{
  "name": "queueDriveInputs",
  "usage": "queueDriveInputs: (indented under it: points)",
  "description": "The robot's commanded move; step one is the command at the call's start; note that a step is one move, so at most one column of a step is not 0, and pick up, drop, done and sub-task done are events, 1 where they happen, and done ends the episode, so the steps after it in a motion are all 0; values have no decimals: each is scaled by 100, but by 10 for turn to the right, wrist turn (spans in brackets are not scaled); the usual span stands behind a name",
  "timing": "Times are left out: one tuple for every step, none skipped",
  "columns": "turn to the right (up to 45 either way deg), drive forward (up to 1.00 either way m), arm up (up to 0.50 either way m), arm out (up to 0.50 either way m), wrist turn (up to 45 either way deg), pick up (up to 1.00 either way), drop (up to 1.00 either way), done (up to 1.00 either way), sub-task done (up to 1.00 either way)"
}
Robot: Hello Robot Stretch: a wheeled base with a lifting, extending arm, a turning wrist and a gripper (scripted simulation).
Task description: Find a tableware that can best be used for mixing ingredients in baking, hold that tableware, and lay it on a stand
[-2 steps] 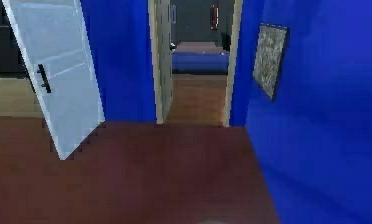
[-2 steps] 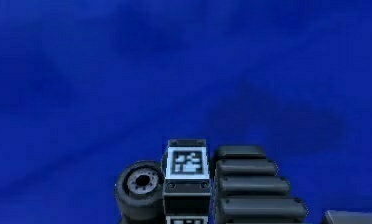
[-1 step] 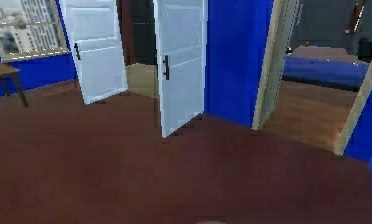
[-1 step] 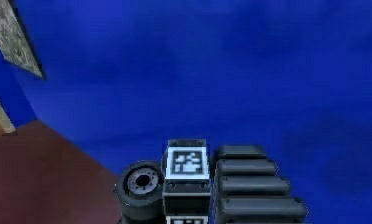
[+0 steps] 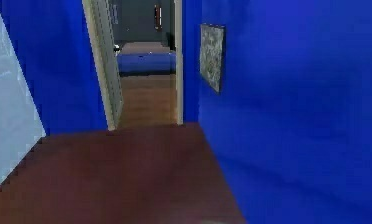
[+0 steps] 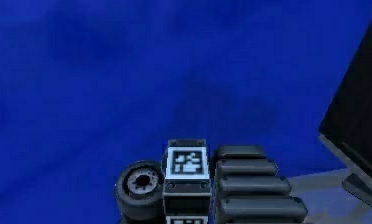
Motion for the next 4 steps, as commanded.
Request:
queueDriveInputs:
  points:
    - [450,0,0,0,0,0,0,0,0]
    - [450,0,0,0,0,0,0,0,0]
    - [120,0,0,0,0,0,0,0,0]
    - [0,0,0,48,0,0,0,0,0]
